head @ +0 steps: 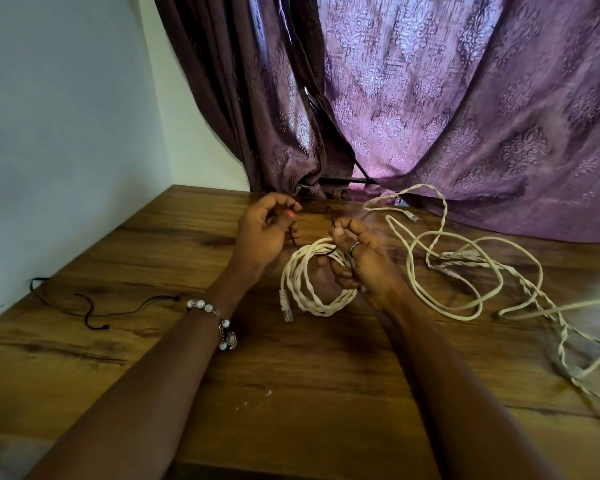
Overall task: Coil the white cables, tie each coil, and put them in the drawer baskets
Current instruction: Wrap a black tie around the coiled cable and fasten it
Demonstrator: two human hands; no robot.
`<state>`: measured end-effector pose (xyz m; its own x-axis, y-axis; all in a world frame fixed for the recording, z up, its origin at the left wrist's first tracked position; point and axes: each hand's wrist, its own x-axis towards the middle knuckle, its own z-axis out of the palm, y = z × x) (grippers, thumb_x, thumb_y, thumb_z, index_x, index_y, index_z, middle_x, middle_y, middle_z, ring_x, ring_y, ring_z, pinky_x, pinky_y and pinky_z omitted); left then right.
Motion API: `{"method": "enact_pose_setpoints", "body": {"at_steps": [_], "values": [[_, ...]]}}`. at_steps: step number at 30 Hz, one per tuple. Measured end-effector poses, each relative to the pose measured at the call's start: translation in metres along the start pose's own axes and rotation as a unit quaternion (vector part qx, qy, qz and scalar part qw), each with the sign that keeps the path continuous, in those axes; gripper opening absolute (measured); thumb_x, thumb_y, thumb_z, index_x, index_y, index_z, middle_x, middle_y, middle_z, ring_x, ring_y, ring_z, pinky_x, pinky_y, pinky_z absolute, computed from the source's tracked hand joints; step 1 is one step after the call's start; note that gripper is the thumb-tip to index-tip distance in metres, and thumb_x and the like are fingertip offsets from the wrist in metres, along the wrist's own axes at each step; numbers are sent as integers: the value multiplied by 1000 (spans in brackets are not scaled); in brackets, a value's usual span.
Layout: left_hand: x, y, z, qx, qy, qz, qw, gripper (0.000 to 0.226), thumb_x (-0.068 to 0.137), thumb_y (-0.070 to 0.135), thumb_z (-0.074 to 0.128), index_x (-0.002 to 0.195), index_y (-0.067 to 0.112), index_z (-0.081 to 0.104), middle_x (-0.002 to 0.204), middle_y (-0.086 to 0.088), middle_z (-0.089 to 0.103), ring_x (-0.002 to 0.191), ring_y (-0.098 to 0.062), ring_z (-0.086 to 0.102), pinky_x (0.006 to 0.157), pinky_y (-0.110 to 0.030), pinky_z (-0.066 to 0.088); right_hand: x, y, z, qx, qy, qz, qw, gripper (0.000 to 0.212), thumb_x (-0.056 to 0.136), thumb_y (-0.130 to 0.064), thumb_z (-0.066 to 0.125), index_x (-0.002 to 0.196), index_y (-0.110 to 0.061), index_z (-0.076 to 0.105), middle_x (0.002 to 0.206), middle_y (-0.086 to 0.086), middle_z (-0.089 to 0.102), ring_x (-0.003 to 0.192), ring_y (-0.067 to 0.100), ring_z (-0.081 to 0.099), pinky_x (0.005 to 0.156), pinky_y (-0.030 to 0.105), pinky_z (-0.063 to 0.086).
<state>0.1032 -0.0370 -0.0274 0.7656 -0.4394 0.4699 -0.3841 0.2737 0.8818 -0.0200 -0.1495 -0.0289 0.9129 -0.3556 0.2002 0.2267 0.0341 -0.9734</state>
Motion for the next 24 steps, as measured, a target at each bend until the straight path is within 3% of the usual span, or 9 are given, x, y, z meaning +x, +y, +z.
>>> {"method": "enact_pose_setpoints", "body": {"at_steps": [3,8,12,16,20,22,24], "values": [[-2,1,4,-29,-29,-39,998,22,92,-8,47,86,8,62,79,-4,65,68,-12,64,66,-28,57,-2,-4,-2,-40,29,-2,999,11,102,-13,36,93,-16,43,86,20,43,34,2,40,40,13,14],[-8,5,12,-65,-45,-92,993,27,93,-7,43,86,10,64,73,3,62,60,-7,50,52,-20,45,-6,-9,-1,-84,42,-19,995,8,103,-13,35,101,-10,42,82,21,44,33,-1,43,34,9,22],[-13,7,19,-1,-94,-97,991,23,99,14,44,87,20,63,84,4,64,79,-12,58,76,-31,48,-5,-8,3,-105,34,-56,992,7,103,-8,33,102,-6,40,76,20,44,33,-1,46,31,9,26],[-15,0,22,111,-127,-62,984,25,96,32,50,95,15,69,96,-10,71,93,-26,66,83,-42,51,-5,-6,2,-148,41,-99,983,6,102,-8,34,102,-5,40,74,17,47,34,-1,47,33,9,30],[-20,4,26,141,-182,-54,972,27,98,27,48,95,7,65,73,1,67,66,-4,63,65,-29,51,-1,2,-2,-236,46,-152,959,12,102,-6,33,102,5,39,67,13,51,48,6,51,44,15,40],[-24,5,29,143,-187,-18,972,29,99,25,46,85,7,63,62,3,62,55,-6,59,59,-27,48,3,7,-4,-283,61,-167,943,18,102,-14,33,102,2,40,67,13,54,55,17,55,51,29,48],[-28,3,31,138,-161,7,977,30,99,24,47,76,12,61,55,5,56,50,-5,53,54,-25,43,5,10,-4,-340,88,-189,917,23,97,-23,34,101,-3,42,73,7,55,64,18,57,58,39,50]]}}
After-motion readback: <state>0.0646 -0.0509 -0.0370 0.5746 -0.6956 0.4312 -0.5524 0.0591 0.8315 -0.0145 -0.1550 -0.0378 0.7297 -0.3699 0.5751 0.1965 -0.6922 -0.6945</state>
